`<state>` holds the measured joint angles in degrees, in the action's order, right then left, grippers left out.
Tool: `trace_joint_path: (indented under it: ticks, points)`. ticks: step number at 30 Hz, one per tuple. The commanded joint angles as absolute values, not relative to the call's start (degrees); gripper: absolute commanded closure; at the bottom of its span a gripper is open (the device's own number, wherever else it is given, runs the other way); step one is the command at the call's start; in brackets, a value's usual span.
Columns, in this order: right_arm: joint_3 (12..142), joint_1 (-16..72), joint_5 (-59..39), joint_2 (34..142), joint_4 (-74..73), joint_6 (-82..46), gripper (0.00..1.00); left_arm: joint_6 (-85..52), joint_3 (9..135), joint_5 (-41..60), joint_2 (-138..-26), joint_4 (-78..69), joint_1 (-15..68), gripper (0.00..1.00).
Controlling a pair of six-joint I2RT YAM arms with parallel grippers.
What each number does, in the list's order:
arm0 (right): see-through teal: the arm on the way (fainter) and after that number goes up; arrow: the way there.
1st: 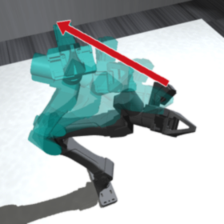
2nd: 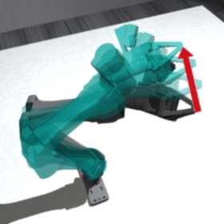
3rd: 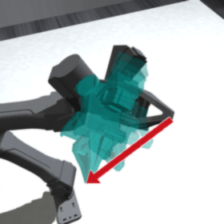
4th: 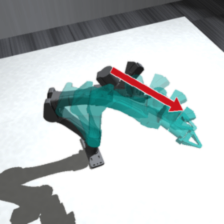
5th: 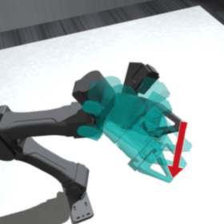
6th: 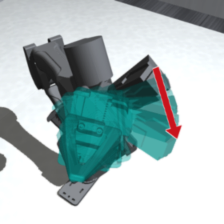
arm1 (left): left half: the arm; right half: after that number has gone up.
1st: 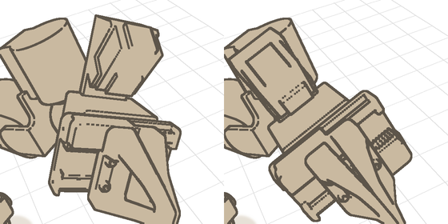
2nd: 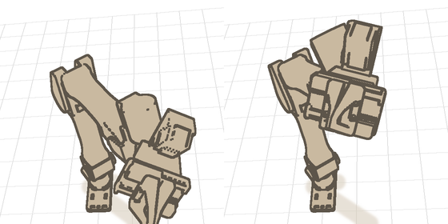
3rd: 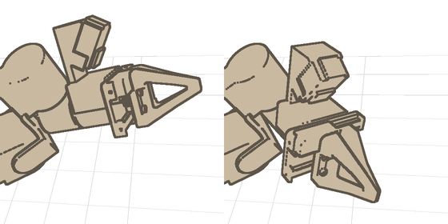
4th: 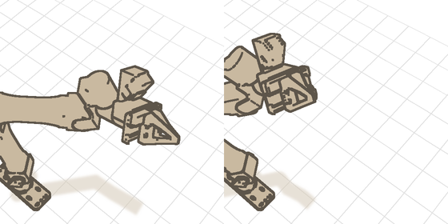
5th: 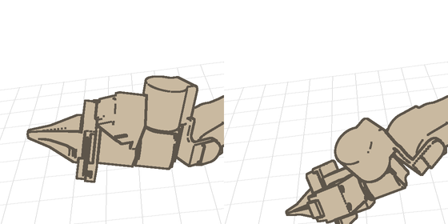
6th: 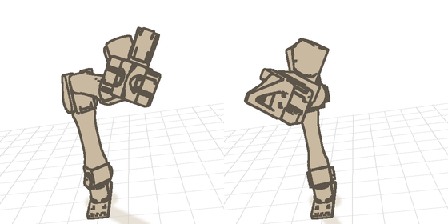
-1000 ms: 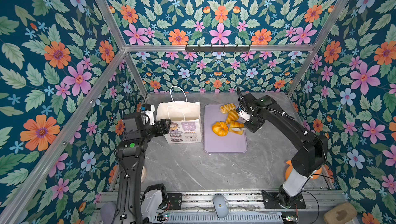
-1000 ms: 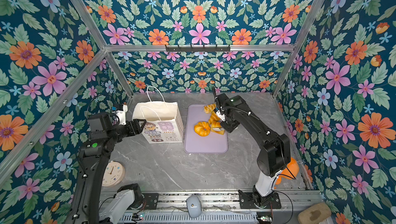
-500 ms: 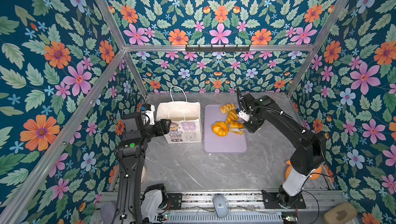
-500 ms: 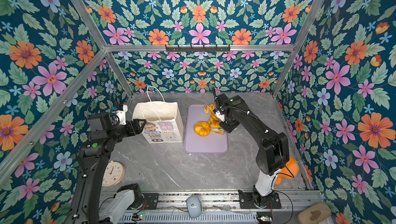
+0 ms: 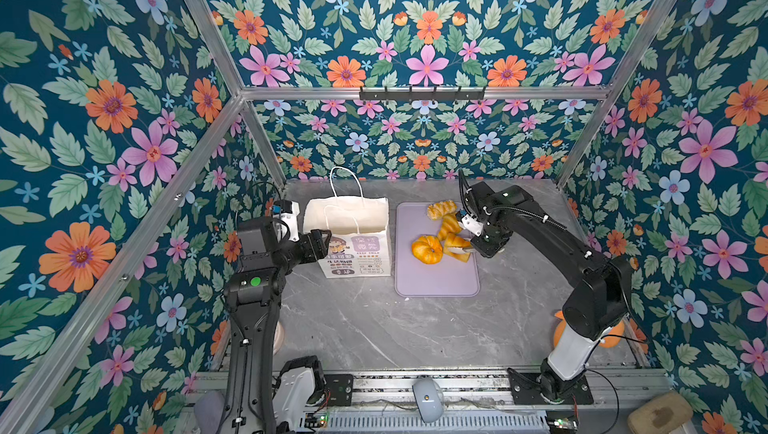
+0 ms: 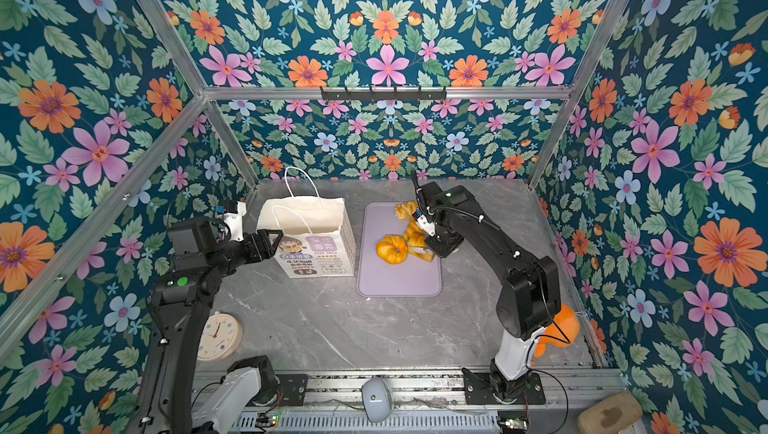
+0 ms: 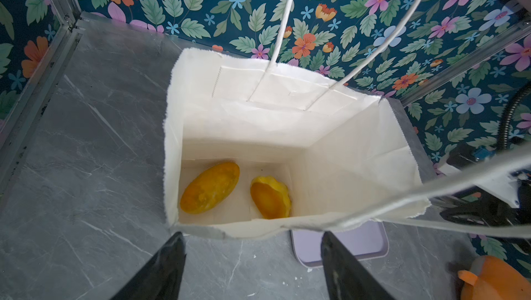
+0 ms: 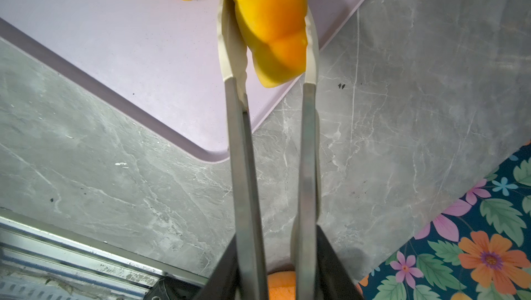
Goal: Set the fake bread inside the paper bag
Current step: 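Lower the tongs with the right gripper and pinch the yellow loaf, then lift the yellow loaf with the tongs and carry it over the paper bag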
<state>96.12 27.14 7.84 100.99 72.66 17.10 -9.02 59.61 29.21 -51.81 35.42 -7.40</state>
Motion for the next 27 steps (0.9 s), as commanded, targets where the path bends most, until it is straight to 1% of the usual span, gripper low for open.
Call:
trace_joint_path:
  ticks: [1, 12, 18, 23, 27]
  points:
    - [96.84, 27.15, 6.41, 100.13, 73.70, 17.09, 0.71, -9.32, 60.16, 29.09, -51.51, 34.63, -7.38, 0.25]
    - [98.65, 27.16, 5.15, 98.92, 74.89, 17.31, 0.78, -9.77, 60.87, 29.90, -51.94, 34.98, -7.38, 0.25]
    - [101.41, 27.25, 1.98, 96.78, 74.82, 17.05, 0.78, -9.66, 61.59, 29.41, -52.03, 35.15, -7.37, 0.25]
    - [105.56, 28.37, 1.48, 95.55, 76.15, 17.05, 0.78, -9.49, 61.96, 29.17, -52.12, 35.24, -7.38, 0.25]
    - [108.11, 31.02, 0.52, 91.08, 75.08, 18.33, 0.78, -9.49, 62.20, 29.40, -52.38, 35.24, -7.38, 0.25]
